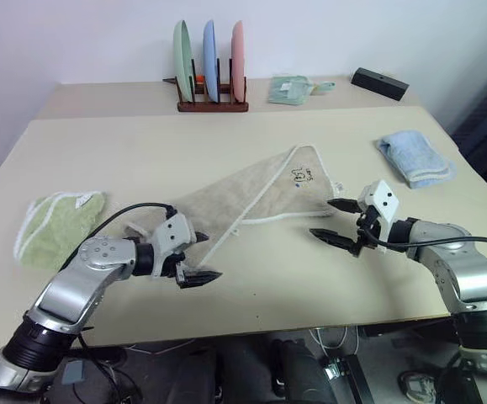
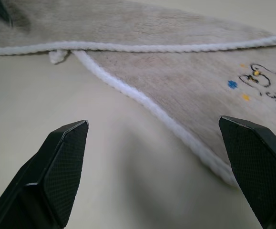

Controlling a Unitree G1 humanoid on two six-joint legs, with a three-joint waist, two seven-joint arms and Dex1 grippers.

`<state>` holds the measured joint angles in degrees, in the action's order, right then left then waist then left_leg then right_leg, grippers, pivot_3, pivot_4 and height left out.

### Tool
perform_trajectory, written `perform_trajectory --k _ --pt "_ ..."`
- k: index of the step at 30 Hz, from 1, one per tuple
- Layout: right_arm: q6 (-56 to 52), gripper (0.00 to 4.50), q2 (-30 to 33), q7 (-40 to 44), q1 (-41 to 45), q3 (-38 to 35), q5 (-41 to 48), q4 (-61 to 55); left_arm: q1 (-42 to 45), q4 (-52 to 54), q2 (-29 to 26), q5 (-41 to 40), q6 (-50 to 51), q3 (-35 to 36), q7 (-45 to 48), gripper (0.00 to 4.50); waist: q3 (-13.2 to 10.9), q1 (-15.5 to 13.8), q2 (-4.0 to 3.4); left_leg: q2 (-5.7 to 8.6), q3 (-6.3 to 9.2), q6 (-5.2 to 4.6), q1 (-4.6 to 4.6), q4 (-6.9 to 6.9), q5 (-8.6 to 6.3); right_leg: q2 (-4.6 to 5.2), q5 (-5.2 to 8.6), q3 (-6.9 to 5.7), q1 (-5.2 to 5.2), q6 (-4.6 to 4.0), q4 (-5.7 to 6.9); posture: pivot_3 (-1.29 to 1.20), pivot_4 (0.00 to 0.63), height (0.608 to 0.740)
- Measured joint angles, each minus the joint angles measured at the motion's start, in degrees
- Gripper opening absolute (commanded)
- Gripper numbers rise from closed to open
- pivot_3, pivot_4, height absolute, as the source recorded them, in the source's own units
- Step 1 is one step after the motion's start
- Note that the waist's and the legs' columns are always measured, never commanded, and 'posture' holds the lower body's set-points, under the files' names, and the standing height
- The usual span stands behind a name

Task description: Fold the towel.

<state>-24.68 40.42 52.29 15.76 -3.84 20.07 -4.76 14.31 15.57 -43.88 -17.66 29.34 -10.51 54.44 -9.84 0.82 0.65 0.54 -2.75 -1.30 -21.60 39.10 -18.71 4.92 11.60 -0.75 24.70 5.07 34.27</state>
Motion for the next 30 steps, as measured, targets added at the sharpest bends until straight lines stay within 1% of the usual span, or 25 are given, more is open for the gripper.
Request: perform_trajectory --k 4,12,13,14,21,22,28,29,30 --pt "-0.22 4.45 -0.07 -1.53 -1.86 -0.73 0.29 -2.36 -1.0 -2.69 -2.42 3.18 -1.59 0.38 -0.45 4.5 0.0 -0.18 0.0 -0.02 0.01 0.0 0.0 0.0 0.01 -0.03 0.0 -0.01 -0.01 0.0 0.01 0.0 0.15 0.74" --pt "-0.04 4.45 -0.1 -1.84 -1.34 -0.84 0.42 -2.34 -2.3 -3.11 -3.43 3.17 -0.55 2.84 0.22 4.5 0.0 -0.18 0.0 -0.01 0.01 -0.01 0.05 0.03 0.01 -0.03 0.0 -0.01 -0.05 0.0 0.02 0.0 0.15 0.74" --pt "0.16 4.5 -0.28 -1.92 -0.89 -0.83 0.36 -2.17 -2.27 -3.07 -3.26 3.18 -0.21 2.86 0.27 3.97 0.0 -0.18 0.0 -0.01 0.0 -0.01 0.07 0.03 0.01 -0.05 0.0 -0.01 -0.07 0.0 0.02 0.0 0.15 0.74" --pt "0.32 4.5 -0.55 -1.98 -0.65 -0.79 0.3 -2.08 -2.23 -3.07 -3.07 3.18 0.0 2.93 0.21 3.71 0.0 -0.19 0.0 -0.02 0.01 -0.01 0.08 0.03 0.01 -0.07 0.0 -0.02 -0.08 0.01 0.03 0.0 0.15 0.74" --pt "1.58 4.5 -1.5 -2.33 -0.19 0.74 -0.54 -1.11 -2.19 -2.76 -1.97 2.93 1.31 3.47 -0.27 0.22 0.0 -0.26 -0.01 -0.01 0.0 -0.02 0.08 0.04 0.01 -0.11 -0.01 -0.02 -0.11 0.03 0.02 0.0 0.15 0.74" --pt "1.61 4.5 -1.51 -2.4 -0.18 0.74 -0.62 -1.1 -2.29 -2.46 -1.97 2.84 1.53 3.58 -0.29 0.07 0.0 -0.24 -0.01 -0.02 0.01 -0.02 0.08 0.04 0.01 -0.12 -0.01 -0.02 -0.11 0.03 0.02 0.0 0.15 0.74" --pt "1.7 4.5 -1.8 -2.55 -0.2 0.83 -0.85 -1.16 -5.1 0.8 -3.62 3.23 0.03 3.53 0.71 0.07 0.0 -0.21 -0.01 -0.03 0.01 -0.02 0.08 0.03 0.01 -0.13 -0.01 -0.02 -0.11 0.03 0.02 0.0 0.15 0.74" --pt "1.89 4.5 -1.69 -2.46 -0.17 1.1 -1.27 -1.19 -5.82 1.57 -4.34 2.89 -0.01 3.68 1.53 0.07 0.0 -0.19 -0.01 -0.04 0.0 -0.02 0.08 0.03 0.01 -0.14 0.0 -0.02 -0.1 0.03 0.02 0.0 0.15 0.74" --pt "2.4 4.5 -1.2 -2.29 -0.14 1.73 -1.98 -1.24 -7.35 2.96 -6.34 1.89 -0.03 4.06 3.48 0.07 0.0 -0.01 0.0 -0.06 0.0 -0.02 0.07 0.03 0.01 -0.15 0.0 -0.01 -0.08 0.01 0.01 0.0 0.15 0.74"
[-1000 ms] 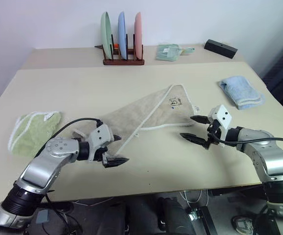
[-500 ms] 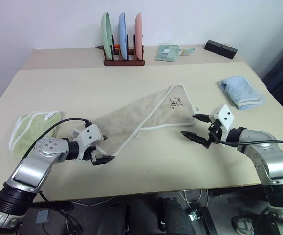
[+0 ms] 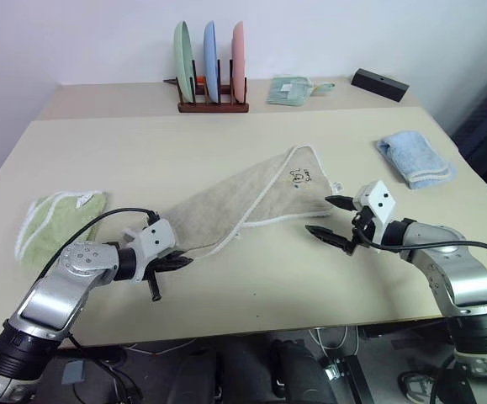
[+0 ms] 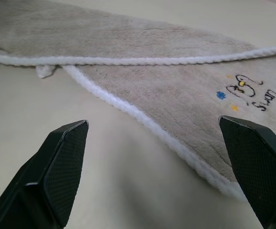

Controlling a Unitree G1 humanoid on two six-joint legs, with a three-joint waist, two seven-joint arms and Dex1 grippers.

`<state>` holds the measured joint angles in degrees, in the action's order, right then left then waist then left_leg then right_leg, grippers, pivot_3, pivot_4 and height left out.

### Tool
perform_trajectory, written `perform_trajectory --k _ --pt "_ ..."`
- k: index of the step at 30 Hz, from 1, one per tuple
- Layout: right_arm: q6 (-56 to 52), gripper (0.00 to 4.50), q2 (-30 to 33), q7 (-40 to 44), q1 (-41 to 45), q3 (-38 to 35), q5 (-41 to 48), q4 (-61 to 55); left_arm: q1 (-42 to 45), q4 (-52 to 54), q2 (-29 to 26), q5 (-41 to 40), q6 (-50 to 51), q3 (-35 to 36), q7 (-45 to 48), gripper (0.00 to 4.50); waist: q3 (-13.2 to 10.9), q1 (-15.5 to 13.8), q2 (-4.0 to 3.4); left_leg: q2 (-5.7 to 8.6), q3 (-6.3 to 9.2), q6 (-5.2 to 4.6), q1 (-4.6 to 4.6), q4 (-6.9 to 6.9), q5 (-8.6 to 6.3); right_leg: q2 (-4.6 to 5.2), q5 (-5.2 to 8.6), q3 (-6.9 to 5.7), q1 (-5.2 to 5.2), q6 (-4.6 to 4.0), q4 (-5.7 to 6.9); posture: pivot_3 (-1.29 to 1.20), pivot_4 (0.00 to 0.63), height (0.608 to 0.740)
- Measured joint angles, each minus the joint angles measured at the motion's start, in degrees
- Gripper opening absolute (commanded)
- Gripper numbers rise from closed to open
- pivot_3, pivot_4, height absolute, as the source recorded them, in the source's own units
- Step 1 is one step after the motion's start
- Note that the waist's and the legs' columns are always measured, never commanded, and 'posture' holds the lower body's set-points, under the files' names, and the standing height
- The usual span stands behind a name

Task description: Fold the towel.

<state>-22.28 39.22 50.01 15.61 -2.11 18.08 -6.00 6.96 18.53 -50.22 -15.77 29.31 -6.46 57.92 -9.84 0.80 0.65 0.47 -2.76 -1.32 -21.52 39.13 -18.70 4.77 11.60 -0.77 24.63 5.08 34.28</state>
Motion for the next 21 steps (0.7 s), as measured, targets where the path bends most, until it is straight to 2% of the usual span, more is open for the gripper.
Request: perform_trajectory --k 4,9,14,21 --pt "3.39 4.5 1.62 0.31 1.48 1.73 -3.9 0.95 -5.57 3.13 -7.69 -2.79 -0.59 2.16 7.27 0.07 -0.03 0.18 -0.07 -0.05 -0.03 0.01 0.01 -0.02 0.0 -0.03 0.02 0.01 0.04 -0.02 0.0 0.0 0.15 0.74" --pt "13.46 4.5 2.19 -2.68 11.21 6.74 -14.4 9.71 -13.44 3.26 -15.52 -3.41 -6.11 5.99 14.62 0.07 -0.07 0.28 -0.13 -0.05 -0.11 0.02 0.01 -0.01 0.01 -0.07 0.03 -0.01 0.08 -0.05 0.02 0.0 0.15 0.74" --pt "28.78 4.5 2.13 -7.54 21.77 13.86 -26.99 26.07 -14.98 0.54 -16.38 -3.19 -9.55 7.74 16.66 0.07 -0.11 -0.06 -0.17 -0.03 -0.14 0.02 -0.05 -0.02 0.01 -0.22 0.05 -0.05 0.1 -0.07 -0.01 0.0 0.15 0.74" --pt "39.56 4.5 1.49 -10.58 24.94 16.61 -32.73 37.77 -15.45 -0.19 -16.33 -3.18 -10.01 8.11 16.98 0.07 -0.13 0.32 -0.19 -0.02 -0.26 -0.01 0.02 0.01 0.01 -0.24 0.04 0.0 0.06 -0.05 0.02 0.0 0.15 0.74"
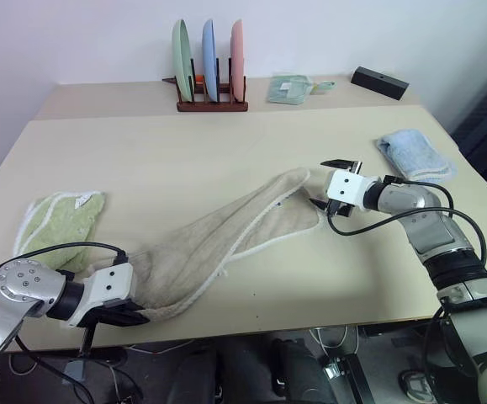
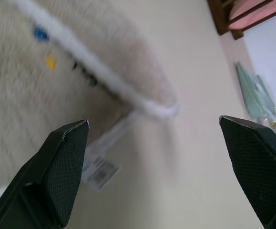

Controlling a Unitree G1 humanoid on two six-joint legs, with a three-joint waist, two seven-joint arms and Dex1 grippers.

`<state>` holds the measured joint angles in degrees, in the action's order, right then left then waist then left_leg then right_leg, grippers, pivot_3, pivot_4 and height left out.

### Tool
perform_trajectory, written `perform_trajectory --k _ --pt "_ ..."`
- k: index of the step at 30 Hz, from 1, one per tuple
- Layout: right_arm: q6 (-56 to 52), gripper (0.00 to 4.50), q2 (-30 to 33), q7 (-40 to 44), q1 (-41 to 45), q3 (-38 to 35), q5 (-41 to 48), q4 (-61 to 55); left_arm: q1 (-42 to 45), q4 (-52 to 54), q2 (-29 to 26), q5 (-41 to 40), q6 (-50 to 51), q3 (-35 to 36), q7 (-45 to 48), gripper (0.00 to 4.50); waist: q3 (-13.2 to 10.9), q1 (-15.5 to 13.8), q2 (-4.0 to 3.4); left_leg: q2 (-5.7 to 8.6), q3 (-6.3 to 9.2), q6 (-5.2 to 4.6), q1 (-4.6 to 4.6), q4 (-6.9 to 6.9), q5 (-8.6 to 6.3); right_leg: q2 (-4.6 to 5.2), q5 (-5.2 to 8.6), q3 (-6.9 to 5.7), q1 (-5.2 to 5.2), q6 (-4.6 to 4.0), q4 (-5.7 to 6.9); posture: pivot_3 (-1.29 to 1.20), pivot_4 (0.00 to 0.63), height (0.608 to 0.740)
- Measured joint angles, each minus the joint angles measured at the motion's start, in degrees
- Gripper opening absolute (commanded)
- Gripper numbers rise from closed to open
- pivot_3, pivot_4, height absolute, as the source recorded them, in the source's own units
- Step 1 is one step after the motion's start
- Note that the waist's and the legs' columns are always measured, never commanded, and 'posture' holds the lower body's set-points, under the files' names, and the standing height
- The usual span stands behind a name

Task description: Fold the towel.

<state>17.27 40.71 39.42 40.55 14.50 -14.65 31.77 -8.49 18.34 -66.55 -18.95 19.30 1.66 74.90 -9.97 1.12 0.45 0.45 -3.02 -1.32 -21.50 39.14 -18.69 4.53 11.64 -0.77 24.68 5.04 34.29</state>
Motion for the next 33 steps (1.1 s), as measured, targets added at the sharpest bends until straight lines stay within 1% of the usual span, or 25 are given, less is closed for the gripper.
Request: perform_trajectory --k 1,3,5,6,9,15,18,22,23,25,26,28,30,33 --pt "2.54 4.5 -0.3 -2.01 2.54 1.61 -2.68 3.41 -0.21 0.03 0.2 0.04 0.01 0.3 -0.4 0.07 -0.05 0.22 -0.08 0.0 -0.06 0.0 0.03 0.0 0.0 -0.01 0.0 0.06 0.0 0.0 0.01 0.0 0.15 0.74" --pt "9.21 4.5 -1.31 -8.65 9.57 5.91 -9.88 12.2 -0.94 0.25 1.41 0.08 0.06 1.22 -1.79 0.07 -0.15 1.09 -0.26 0.02 -0.12 0.01 0.07 0.0 0.02 -0.01 0.0 0.13 0.04 -0.01 0.08 0.0 0.15 0.74" --pt "14.14 4.5 -2.02 -14.72 13.99 8.21 -14.54 17.49 -1.54 0.65 1.77 0.07 0.05 1.67 -2.44 0.07 -0.15 1.24 -0.24 -0.01 -0.01 0.08 0.06 -0.01 0.05 -0.04 0.01 0.1 0.05 0.0 0.18 0.0 0.15 0.74" --pt "15.59 4.5 -2.4 -17.01 15.2 9.08 -16.14 19.11 -1.78 0.86 1.86 0.07 0.04 1.85 -2.62 0.07 -0.15 1.19 -0.24 -0.01 -0.01 0.13 0.05 -0.02 0.08 -0.04 0.01 0.1 0.05 0.01 0.19 0.0 0.15 0.74" --pt "19.56 4.5 -5.62 -27.45 19.16 14.66 -24.46 26.89 -2.32 1.06 2.15 0.07 -0.02 2.24 -2.93 0.07 -0.15 1.32 -0.25 0.01 -0.05 0.42 0.05 -0.02 0.25 -0.01 0.01 0.12 0.05 0.0 0.19 0.0 0.15 0.74" --pt "21.92 4.5 -9.31 -36.23 23.21 21.16 -31.98 35.77 -2.22 1.06 2.75 0.15 0.06 2.4 -3.07 0.07 -0.15 1.28 -0.26 0.04 -0.03 0.42 0.06 0.0 0.25 0.01 0.01 0.12 0.03 0.0 0.21 0.0 0.15 0.74" --pt "22.28 3.65 -10.35 -38.55 24.53 22.61 -33.82 37.95 -2.18 1.1 3.07 0.21 0.13 2.42 -3.27 0.0 -0.15 1.28 -0.26 0.04 -0.01 0.43 0.06 0.0 0.25 0.01 0.01 0.11 0.03 0.0 0.24 0.0 0.15 0.74" --pt "23.48 1.68 -10.82 -40.54 24.62 22.94 -33.96 38.78 -2.23 1.96 3.6 0.25 0.74 2.48 -4.36 0.0 -0.16 1.25 -0.27 0.05 0.0 0.43 0.06 0.0 0.25 0.02 0.01 0.11 0.04 0.0 0.26 0.0 0.15 0.74" --pt "23.73 1.11 -10.75 -40.83 24.72 22.94 -33.95 38.78 -2.23 2.25 3.77 0.23 1.16 2.51 -4.73 0.0 -0.16 1.25 -0.27 0.05 0.0 0.43 0.06 0.0 0.25 0.02 0.01 0.11 0.04 0.0 0.26 0.0 0.15 0.74" --pt "24.48 0.18 -10.28 -41.17 24.78 22.81 -33.78 38.75 -2.24 2.71 4.13 0.23 1.66 2.6 -5.32 0.0 -0.16 1.23 -0.28 0.05 0.01 0.43 0.06 0.0 0.25 0.02 0.01 0.11 0.04 0.01 0.26 0.0 0.15 0.74" --pt "24.93 0.08 -9.87 -41.22 24.76 22.58 -33.46 38.62 -2.25 2.78 4.49 0.21 1.71 2.72 -5.65 0.0 -0.16 1.23 -0.27 0.05 0.01 0.43 0.05 0.0 0.25 0.02 0.01 0.11 0.04 0.01 0.26 0.0 0.15 0.74" --pt "25.99 0.08 -8.27 -40.58 24.61 21.79 -32.47 37.71 -2.27 2.97 5.39 0.06 2.08 3.15 -6.69 0.0 -0.16 1.2 -0.28 0.05 0.02 0.43 0.04 0.01 0.25 0.03 0.01 0.11 0.04 0.01 0.25 0.0 0.15 0.74" --pt "27.73 0.08 -5.81 -37.98 23.87 19.66 -29.82 35.98 -2.12 3.1 6.29 -0.45 3.23 3.93 -8.11 0.0 -0.16 1.22 -0.27 0.05 0.05 0.42 0.03 0.01 0.25 0.02 0.0 0.11 0.04 0.02 0.24 0.0 0.15 0.74" --pt "30.9 0.08 -1.36 -29.63 20.52 15.53 -23.18 31.38 -1.1 3.61 8.09 -2.26 5.75 6.33 -10.38 0.0 -0.16 1.28 -0.26 0.02 0.06 0.38 0.03 0.0 0.23 0.01 -0.03 0.11 0.03 0.07 0.21 0.0 0.15 0.74"
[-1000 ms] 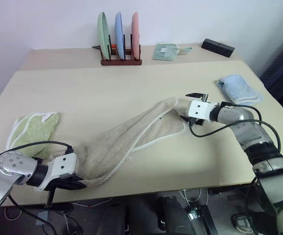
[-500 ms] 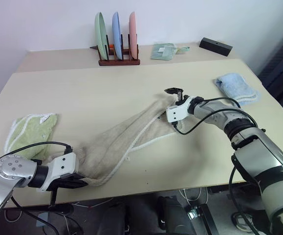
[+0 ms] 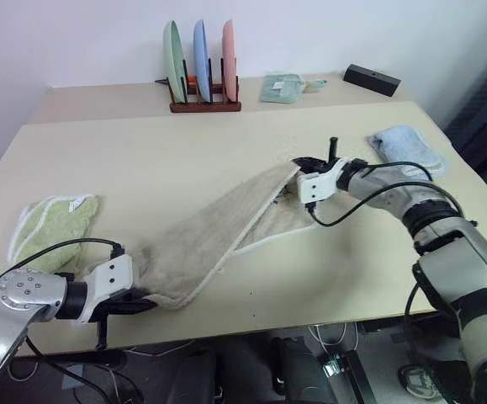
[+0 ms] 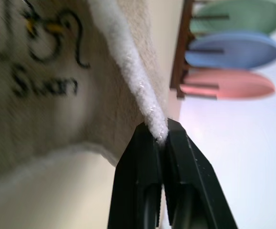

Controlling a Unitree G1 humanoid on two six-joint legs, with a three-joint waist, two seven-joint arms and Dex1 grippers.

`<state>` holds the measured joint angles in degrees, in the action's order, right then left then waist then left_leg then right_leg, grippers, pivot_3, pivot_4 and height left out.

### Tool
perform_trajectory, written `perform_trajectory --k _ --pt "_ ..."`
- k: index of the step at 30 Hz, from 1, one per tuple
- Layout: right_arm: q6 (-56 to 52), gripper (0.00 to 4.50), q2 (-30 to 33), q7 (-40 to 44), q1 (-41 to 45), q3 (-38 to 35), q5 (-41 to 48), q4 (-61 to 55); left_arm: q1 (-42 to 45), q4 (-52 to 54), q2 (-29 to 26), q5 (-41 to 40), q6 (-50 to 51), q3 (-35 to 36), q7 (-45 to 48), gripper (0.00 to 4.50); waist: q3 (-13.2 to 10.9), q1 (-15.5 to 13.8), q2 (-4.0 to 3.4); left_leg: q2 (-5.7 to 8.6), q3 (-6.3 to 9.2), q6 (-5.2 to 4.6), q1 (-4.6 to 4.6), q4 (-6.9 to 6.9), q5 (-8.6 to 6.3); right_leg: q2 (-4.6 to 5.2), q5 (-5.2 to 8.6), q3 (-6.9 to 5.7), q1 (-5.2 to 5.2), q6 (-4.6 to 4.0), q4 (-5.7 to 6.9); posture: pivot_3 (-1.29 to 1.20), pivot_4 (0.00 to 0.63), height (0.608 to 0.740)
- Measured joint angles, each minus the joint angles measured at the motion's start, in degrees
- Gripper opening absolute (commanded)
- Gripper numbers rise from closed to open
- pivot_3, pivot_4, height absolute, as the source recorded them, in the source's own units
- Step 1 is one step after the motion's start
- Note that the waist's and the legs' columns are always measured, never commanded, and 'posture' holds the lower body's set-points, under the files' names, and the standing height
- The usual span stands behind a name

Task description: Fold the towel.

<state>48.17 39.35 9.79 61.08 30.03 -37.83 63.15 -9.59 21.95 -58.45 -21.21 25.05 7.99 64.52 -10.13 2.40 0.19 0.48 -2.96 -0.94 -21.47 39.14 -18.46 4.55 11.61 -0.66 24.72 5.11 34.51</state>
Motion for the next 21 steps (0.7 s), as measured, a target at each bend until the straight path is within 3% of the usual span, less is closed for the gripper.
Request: perform_trajectory --k 4,7,10,14,16,21 --pt "1.07 0.08 6.48 17.8 -8.75 -3.97 13.1 -10.86 2.63 1.49 1.44 -5.14 5.04 5.02 -2.39 0.0 -0.01 -0.11 0.01 -0.01 0.09 -0.28 -0.01 0.01 -0.16 0.1 -0.09 0.0 -0.04 0.16 -0.04 0.0 0.15 0.74" --pt "-5.93 0.08 12.54 33.4 -17.64 -7.09 25.95 -24.14 4.41 1.17 1.83 -7.33 7.23 7.74 -3.53 0.0 -0.01 -0.15 -0.01 -0.03 0.1 -0.33 0.01 0.0 -0.19 0.14 -0.1 0.0 -0.06 0.17 -0.06 0.0 0.15 0.74" --pt "-13.24 0.08 14.43 40.28 -20.67 -10.31 32.14 -32.68 8.15 -0.25 3.63 -8.53 7.95 8.08 -4.88 0.0 -0.02 0.17 -0.01 -0.07 0.07 -0.32 0.11 0.03 -0.18 0.13 -0.1 0.01 -0.09 0.16 0.01 0.0 0.15 0.74" --pt "-17.81 0.08 13.3 40.09 -17.58 -13.38 32.16 -35.15 20.77 -6.44 8.57 -6.91 5.42 5.82 -9.69 0.0 -0.02 -0.2 -0.01 -0.03 0.09 -0.21 0.13 0.1 -0.12 0.1 -0.1 -0.05 -0.03 0.16 0.33 0.0 0.15 0.74" --pt "-18.01 0.08 10.93 35.33 -9.83 -13.31 27.0 -28.52 35.63 -19.22 13.79 -0.34 -0.57 1.7 -15.73 0.0 -0.15 -1.2 0.01 0.12 0.07 -0.07 0.03 0.27 0.03 0.06 -0.12 -0.08 0.11 0.15 0.54 0.0 0.15 0.74" --pt "-15.59 0.08 8.15 19.28 7.74 -12.1 14.14 -14.54 59.49 -44.72 18.85 9.84 -16.43 -1.78 -25.14 0.0 -0.17 -1.69 0.11 0.1 -0.04 0.3 -0.22 0.04 0.28 0.02 -0.13 -0.08 0.37 0.12 0.52 0.0 0.15 0.74"
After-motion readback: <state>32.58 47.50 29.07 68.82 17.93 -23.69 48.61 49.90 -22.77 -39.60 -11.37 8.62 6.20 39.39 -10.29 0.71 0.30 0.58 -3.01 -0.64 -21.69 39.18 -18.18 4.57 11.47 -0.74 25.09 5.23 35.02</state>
